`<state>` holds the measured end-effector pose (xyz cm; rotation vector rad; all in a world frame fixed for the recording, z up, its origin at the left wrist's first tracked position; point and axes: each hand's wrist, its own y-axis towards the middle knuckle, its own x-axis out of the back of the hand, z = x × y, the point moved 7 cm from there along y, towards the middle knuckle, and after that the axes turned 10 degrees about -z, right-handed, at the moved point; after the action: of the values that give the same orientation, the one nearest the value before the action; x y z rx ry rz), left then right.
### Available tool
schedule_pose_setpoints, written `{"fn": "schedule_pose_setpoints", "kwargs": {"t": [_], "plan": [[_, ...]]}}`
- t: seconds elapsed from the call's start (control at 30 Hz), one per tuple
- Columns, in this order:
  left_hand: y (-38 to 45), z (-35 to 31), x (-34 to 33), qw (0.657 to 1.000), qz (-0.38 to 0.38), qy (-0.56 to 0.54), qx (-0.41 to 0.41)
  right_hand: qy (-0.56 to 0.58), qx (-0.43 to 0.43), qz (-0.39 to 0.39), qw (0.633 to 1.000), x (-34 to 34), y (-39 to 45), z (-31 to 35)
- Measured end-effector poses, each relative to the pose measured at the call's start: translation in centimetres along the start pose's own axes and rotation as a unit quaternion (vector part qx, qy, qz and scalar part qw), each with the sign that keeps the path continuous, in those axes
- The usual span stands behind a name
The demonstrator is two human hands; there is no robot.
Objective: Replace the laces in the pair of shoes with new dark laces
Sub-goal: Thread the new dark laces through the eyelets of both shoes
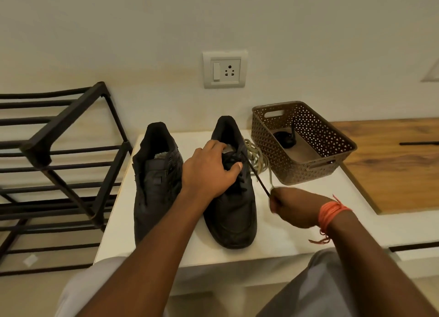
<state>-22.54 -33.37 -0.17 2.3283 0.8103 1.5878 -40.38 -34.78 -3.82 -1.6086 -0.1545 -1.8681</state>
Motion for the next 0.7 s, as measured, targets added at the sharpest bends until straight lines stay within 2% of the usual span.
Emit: {"fn": "schedule_pose_setpoints", "kwargs": {"t": [0.07,0.13,0.2,0.27,0.37,0.43,0.5,0.57,0.7], "plan": [[-0.2,0.1,-0.1,1.000,0.020,-0.009,0.004,-0.078,-0.059,0.100,0.990,-1.2,-1.4,-1.0],[-0.4,0.4,-0.4,0.998,0.059,-0.024,0.001,-0.069,-0.104,0.115,0.985,-1.4,-1.9,-1.7],[-0.8,0.8,-0.3,0.993,0.105,-0.057,0.012,0.000,-0.122,0.044,0.992,-0.8,-1.2,-1.9],[-1.5,1.5,0.6,0.987,0.118,-0.098,0.034,0.084,-0.087,-0.105,0.987,1.1,-0.1,-1.3],[-2.0,2.3,2.2,0.986,0.082,-0.141,0.046,0.206,-0.026,-0.321,0.924,4.0,0.6,1.0],[-2.1,2.4,2.5,0.990,0.055,-0.125,0.030,0.253,-0.020,-0.394,0.883,4.7,1.3,1.9],[-2.3,2.1,2.2,0.990,0.052,-0.128,0.020,0.312,-0.037,-0.422,0.850,4.7,2.2,1.7],[-2.2,1.7,1.8,0.990,0.062,-0.127,0.014,0.362,-0.070,-0.415,0.832,4.6,3.2,1.0],[-1.9,1.2,0.4,0.988,0.116,-0.095,-0.025,0.365,-0.058,-0.376,0.850,3.7,4.1,1.2]]}}
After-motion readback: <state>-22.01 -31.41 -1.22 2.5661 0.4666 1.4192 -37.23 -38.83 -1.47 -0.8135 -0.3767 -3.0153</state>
